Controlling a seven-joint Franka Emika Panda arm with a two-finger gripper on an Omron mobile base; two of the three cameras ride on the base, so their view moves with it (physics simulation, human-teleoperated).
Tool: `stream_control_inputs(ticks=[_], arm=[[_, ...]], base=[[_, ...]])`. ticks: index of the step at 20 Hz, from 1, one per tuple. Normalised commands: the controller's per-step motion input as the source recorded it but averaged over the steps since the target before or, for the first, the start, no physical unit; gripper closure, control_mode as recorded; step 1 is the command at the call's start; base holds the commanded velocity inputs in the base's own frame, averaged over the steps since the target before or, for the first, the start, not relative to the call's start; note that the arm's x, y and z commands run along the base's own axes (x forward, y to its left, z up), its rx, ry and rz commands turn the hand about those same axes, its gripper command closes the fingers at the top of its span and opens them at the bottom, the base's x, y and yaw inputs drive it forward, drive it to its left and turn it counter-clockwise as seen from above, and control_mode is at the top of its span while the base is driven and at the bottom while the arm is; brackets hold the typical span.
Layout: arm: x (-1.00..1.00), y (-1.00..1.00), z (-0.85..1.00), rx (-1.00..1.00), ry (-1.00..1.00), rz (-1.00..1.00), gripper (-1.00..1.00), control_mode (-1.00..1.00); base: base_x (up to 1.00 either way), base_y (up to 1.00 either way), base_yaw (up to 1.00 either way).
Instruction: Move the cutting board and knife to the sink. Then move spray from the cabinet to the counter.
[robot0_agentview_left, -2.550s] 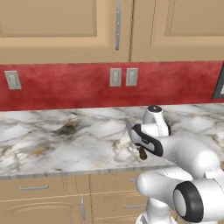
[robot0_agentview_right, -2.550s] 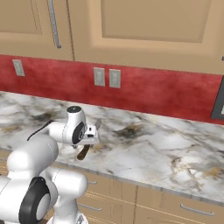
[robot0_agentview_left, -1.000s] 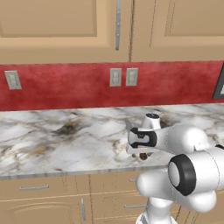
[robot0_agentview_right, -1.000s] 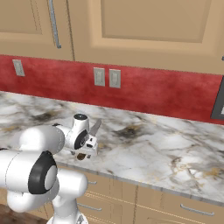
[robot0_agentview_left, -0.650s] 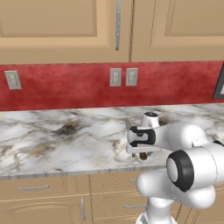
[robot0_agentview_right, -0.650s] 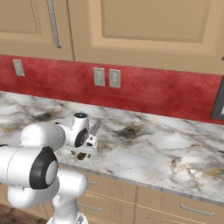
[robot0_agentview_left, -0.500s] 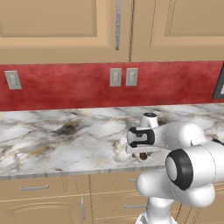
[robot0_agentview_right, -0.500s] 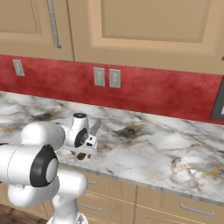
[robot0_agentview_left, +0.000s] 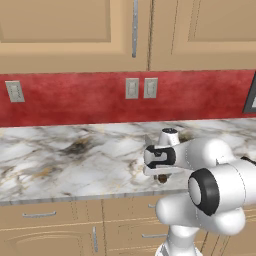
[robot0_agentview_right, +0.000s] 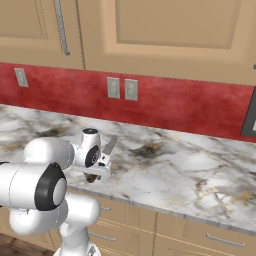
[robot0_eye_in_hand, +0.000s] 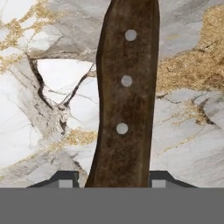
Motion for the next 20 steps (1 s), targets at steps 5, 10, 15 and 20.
stream_control_inputs(ticks=[5,10,15,20], arm=[[-0.02,0.00,0.13,0.00,-0.04,-0.01,1.00,-1.00],[-0.05,0.07,0.92,0.00,-0.07,-0.11,1.00,-1.00],[-0.23,0.00,0.84,0.00,-0.04,-0.13,1.00,-1.00],[-0.45,0.00,0.40,0.00,-0.11,-0.12,1.00,-1.00]], base=[[0.00,0.00,0.00],[0.00,0.00,0.00],[0.00,0.00,0.00],[0.00,0.00,0.00]])
